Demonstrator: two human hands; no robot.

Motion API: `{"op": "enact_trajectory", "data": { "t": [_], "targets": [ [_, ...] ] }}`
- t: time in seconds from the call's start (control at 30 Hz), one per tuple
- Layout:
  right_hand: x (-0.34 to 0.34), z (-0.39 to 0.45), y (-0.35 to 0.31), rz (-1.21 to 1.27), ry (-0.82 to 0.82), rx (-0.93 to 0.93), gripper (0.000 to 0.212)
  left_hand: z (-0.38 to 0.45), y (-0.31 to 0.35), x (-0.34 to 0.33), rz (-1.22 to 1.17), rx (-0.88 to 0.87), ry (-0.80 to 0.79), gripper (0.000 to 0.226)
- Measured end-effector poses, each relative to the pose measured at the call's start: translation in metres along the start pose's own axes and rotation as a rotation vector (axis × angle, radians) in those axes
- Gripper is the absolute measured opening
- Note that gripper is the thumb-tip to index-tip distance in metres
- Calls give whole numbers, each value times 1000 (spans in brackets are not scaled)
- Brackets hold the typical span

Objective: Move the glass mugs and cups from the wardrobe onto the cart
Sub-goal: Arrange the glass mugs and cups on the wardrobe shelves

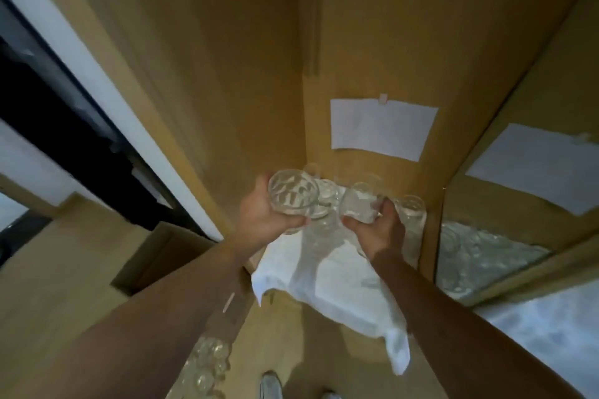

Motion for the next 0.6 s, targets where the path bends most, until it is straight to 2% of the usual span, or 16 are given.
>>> {"op": "enact_trajectory", "data": {
  "t": [0.07, 0.2, 0.3, 0.43, 0.6],
  "targets": [
    [5, -1, -30, 58, -7, 41, 65, -3, 19, 22, -38, 6, 82, 95],
    [22, -21, -86, 107, 8, 178, 66, -23, 52, 65, -142, -32, 182, 104],
    [33, -37, -113, 129, -22, 245, 70, -38, 69, 86, -219, -47, 166, 90],
    [49, -77, -137, 175, 19, 305, 58, -71, 84, 114, -289, -119, 166, 78],
    [66, -138, -148, 215, 82, 336, 75, -122, 88, 141, -375, -172, 119, 102]
  ]
}}
Point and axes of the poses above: each hand's wrist, its own z-axis towards the middle knuckle, its own x-axis out of the back of the hand, y = z × x, the point moved 1 cm from there along z, towards the middle knuckle, and after that the axes turned 2 degrees about -y, right-handed, at the moved point
